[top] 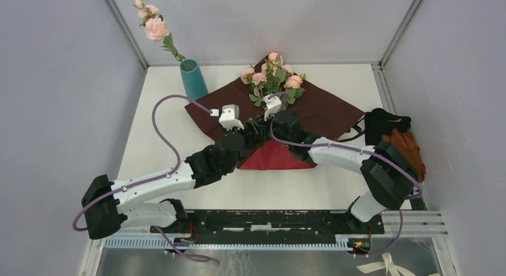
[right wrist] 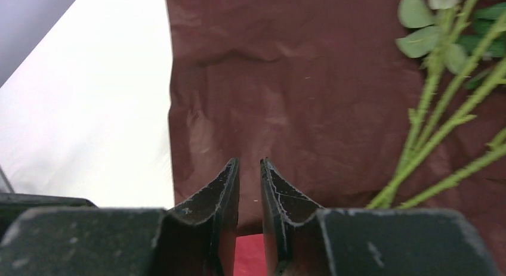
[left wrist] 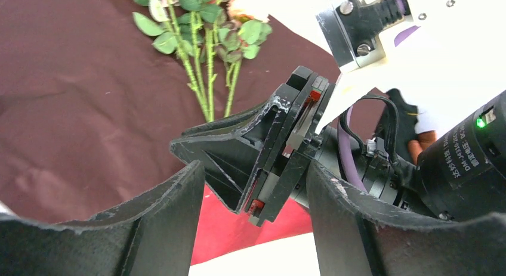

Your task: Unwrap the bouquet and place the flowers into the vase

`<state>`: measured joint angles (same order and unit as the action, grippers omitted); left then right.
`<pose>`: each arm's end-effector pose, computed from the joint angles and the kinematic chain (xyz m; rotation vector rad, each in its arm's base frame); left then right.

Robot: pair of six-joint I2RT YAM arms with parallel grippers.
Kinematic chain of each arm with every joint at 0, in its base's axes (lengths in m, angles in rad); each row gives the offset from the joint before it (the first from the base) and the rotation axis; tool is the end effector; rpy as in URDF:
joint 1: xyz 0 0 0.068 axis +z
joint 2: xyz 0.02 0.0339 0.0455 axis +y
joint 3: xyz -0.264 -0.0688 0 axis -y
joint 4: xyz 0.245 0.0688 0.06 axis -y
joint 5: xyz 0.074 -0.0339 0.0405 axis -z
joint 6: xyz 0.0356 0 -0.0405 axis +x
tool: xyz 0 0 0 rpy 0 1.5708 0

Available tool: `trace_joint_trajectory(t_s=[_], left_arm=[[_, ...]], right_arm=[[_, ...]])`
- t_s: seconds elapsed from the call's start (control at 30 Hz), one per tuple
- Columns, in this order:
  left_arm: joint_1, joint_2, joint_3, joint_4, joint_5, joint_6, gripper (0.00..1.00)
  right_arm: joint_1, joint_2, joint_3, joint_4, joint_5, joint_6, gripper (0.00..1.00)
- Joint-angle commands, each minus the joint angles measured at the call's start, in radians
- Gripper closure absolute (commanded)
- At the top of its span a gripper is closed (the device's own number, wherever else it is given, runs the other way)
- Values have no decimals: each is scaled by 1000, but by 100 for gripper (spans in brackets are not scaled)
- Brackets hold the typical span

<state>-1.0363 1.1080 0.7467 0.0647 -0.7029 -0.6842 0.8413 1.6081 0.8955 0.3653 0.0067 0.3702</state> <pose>0.1468 -0.2028 0.2897 -0.1627 1.8252 -0.5691 0.2385 0.2664 0.2252 -0.4628 1.9486 0.7945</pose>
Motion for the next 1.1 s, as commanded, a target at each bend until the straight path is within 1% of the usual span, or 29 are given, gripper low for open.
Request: trace_joint_trajectory(t_s=[0.0,0.07,0.13,0.23,0.3,0.43,0.57,0.7,0.8,0.9,1.07], left_arm=[[48,124,38,-37,-134,71,32],[73,169,61,-22,-122,70,32],[129,210,70,11,-73,69,32],[264,300,78,53,85,36,32],[327,367,97,70,155,39,32],[365,508,181,50,222,62,31],[369,585,207,63,303,45,31],[364,574,144,91,341,18,31],[365,527,102,53,293,-16,31],[366,445,60,18,246,-48,32],[367,307,45,-14,213,-58,32]], right_arm=[[-37,-120,-49,73,-13,-26,75],[-69,-115,-61,62,-13,-30,75],[-105,-99,-77,63,-13,-30,74],[-151,-72,-86,74,-20,-30,73],[-171,-55,-83,78,-20,-38,72],[-201,-4,-52,56,-33,-68,72],[-204,18,-83,68,-60,-62,72],[-203,-51,-183,111,-117,-27,72],[-192,-156,-325,208,-205,58,72],[-158,-291,-489,280,-189,119,72],[-103,-496,-661,261,-141,149,72]])
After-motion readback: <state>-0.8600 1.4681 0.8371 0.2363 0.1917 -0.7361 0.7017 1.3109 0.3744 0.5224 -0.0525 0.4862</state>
